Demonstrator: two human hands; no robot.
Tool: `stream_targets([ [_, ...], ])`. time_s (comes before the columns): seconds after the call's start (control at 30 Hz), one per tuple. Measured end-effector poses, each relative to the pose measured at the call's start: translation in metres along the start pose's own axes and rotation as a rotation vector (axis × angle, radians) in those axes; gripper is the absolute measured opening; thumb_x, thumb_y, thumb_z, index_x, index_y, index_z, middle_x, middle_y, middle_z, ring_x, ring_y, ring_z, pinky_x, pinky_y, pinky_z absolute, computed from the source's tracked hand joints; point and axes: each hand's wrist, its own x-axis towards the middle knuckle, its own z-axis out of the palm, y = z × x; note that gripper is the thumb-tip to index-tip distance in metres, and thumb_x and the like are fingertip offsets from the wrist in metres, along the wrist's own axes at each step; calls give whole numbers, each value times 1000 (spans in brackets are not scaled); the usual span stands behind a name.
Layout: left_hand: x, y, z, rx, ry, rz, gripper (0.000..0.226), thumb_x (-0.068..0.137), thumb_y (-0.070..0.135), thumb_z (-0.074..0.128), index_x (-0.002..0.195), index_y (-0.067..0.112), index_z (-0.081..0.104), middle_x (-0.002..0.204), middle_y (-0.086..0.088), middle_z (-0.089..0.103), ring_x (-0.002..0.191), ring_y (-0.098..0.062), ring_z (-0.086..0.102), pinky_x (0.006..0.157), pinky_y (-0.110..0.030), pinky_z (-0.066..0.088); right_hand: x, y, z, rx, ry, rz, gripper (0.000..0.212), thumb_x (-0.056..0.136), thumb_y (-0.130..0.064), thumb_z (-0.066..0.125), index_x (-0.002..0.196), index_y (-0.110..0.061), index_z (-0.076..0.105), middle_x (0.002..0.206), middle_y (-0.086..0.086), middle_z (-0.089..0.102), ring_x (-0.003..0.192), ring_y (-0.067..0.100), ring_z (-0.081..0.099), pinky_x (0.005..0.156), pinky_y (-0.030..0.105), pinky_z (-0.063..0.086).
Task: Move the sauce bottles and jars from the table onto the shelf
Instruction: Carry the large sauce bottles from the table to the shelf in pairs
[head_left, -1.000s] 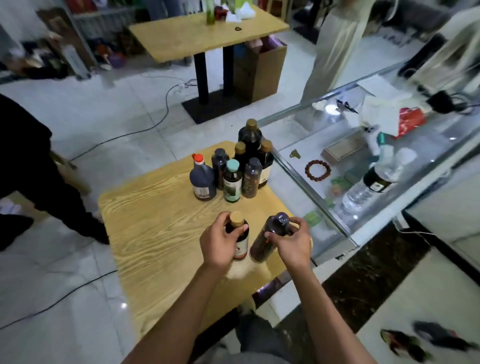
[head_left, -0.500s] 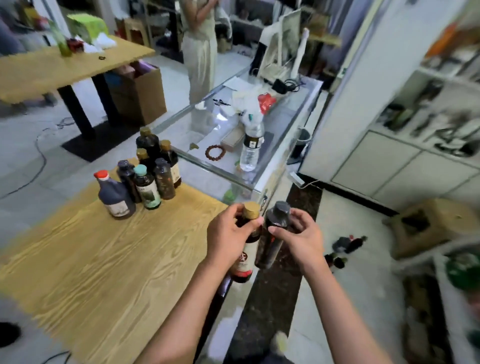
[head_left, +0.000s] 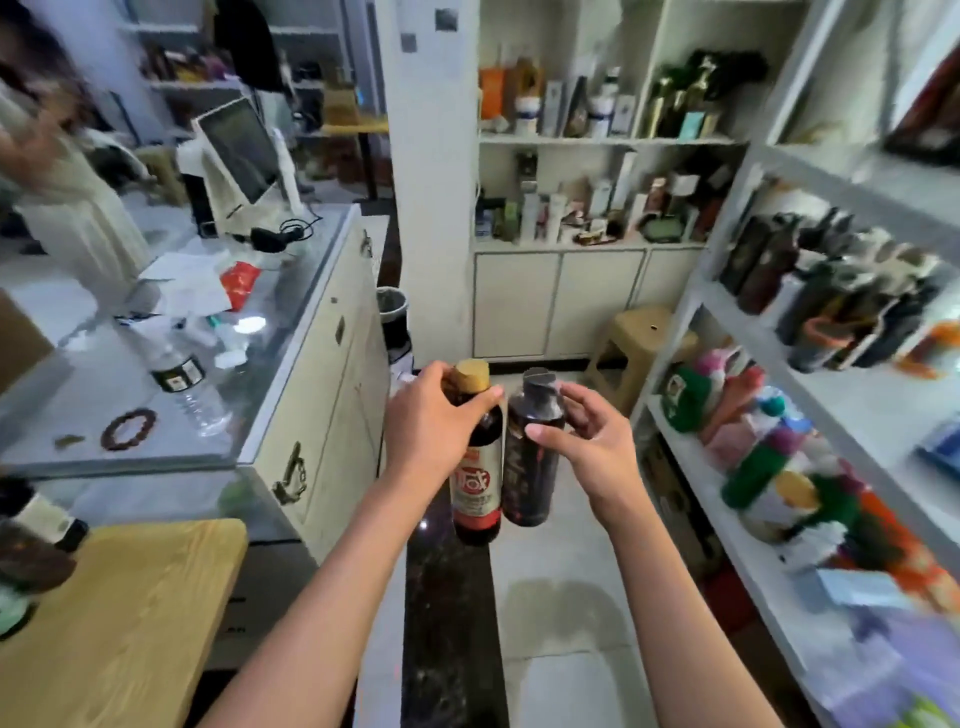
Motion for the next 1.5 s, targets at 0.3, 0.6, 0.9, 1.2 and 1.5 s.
stream_targets([
  [0.3, 14, 146, 131, -133, -70, 185, 45, 70, 66, 71, 90, 27, 63, 82, 12, 68, 75, -9, 64, 68, -37, 56, 37, -39, -175, 115, 140, -78, 54, 69, -4, 82, 117, -8, 58, 108, 15, 73, 96, 29, 71, 79, 35, 58],
  [0.6, 45, 244, 210, -169, -87, 298, 46, 72, 63, 72, 89, 20, 65, 79, 10, 66, 71, -10, 62, 61, -29, 51, 81, -78, -274, 114, 204, -153, 53, 68, -12, 83, 115, -10, 58, 107, 16, 73, 100, 35, 70, 86, 44, 57],
  [0.9, 124, 296, 284, -277, -175, 359, 45, 70, 63, 74, 90, 23, 65, 76, 14, 64, 68, 0, 60, 57, -23, 49, 150, -99, -314, 111, 357, -203, 41, 76, 2, 76, 113, -8, 59, 102, 12, 75, 91, 27, 73, 69, 26, 56],
  [1.2, 245, 352, 371, -484, -295, 515, 47, 70, 64, 72, 92, 23, 66, 81, 12, 67, 71, -4, 63, 62, -29, 54, 263, -133, -346, 10, 530, -275, 49, 69, -6, 76, 114, -2, 60, 98, 18, 74, 82, 23, 72, 63, 23, 54],
  [1.5, 339, 456, 416, -639, -395, 668, 48, 70, 60, 75, 96, 20, 66, 83, 14, 64, 72, 5, 59, 58, -14, 44, 356, -196, -394, -45, 686, -404, 37, 77, -1, 76, 111, -8, 62, 96, 16, 75, 79, 20, 71, 67, 26, 54],
])
